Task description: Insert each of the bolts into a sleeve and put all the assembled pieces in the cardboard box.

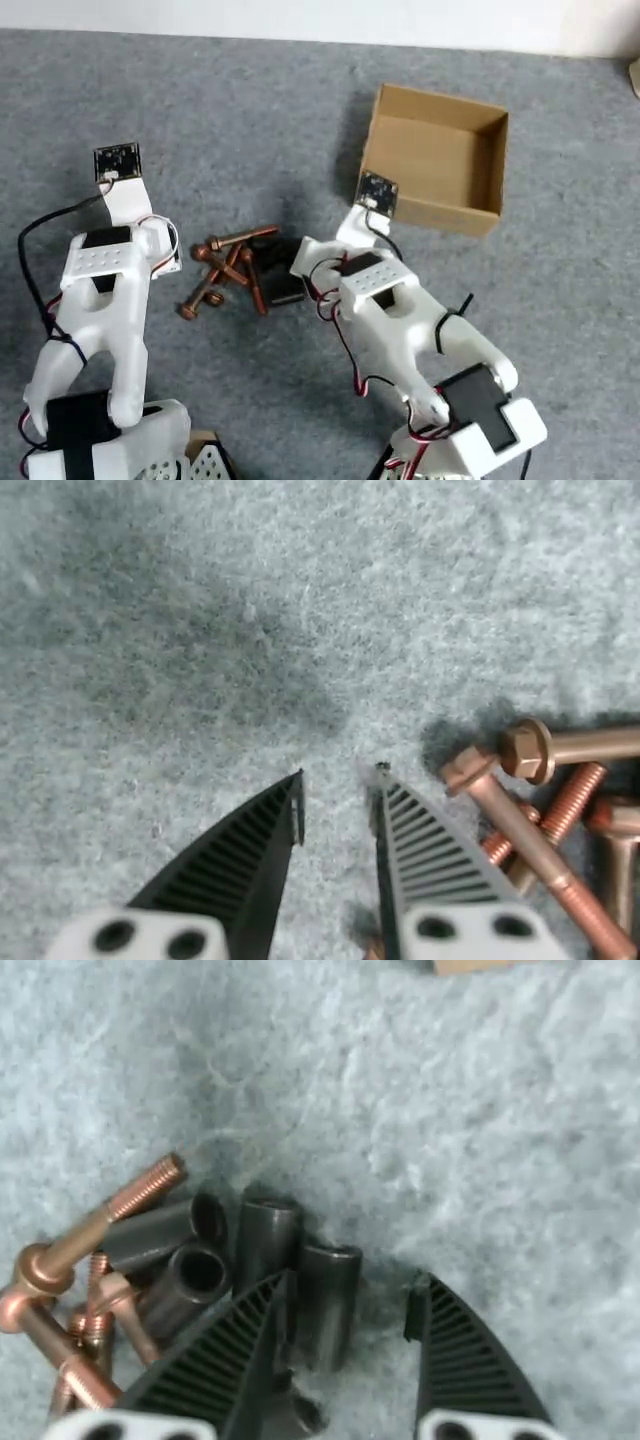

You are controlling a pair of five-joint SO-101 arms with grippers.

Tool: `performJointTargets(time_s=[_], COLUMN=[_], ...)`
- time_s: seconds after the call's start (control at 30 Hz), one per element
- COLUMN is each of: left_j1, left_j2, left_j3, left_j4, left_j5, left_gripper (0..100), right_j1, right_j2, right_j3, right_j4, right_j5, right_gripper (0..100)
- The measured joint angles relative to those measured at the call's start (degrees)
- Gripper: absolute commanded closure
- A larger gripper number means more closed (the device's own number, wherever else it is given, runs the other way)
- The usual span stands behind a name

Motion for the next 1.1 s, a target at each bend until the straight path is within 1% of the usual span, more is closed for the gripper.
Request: performJointTargets(time_s=[0.2, 0.4, 0.9, 1.1], left_j1=[0.00, 0.00, 0.00, 0.00], left_j2=[0.00, 0.00, 0.00, 0.00], left_j3=[0.00, 0.00, 0.00, 0.00], left_j4=[0.00, 0.00, 0.00, 0.00], left_j5=[0.00, 0.00, 0.00, 0.00], left_gripper=[88, 88, 88, 88], right_j1=[-0.18, -2.46, -2.81, -2.90], right_j2=[0.88, 0.88, 1.32, 4.40], right_j3=[-1.76, -1.85, -1.67, -2.64], right_j4=[0.35, 0.44, 0.53, 5.80], right_j5=[0.00, 0.09, 0.09, 0.09], right_gripper=[83.1, 83.1, 83.2, 83.2])
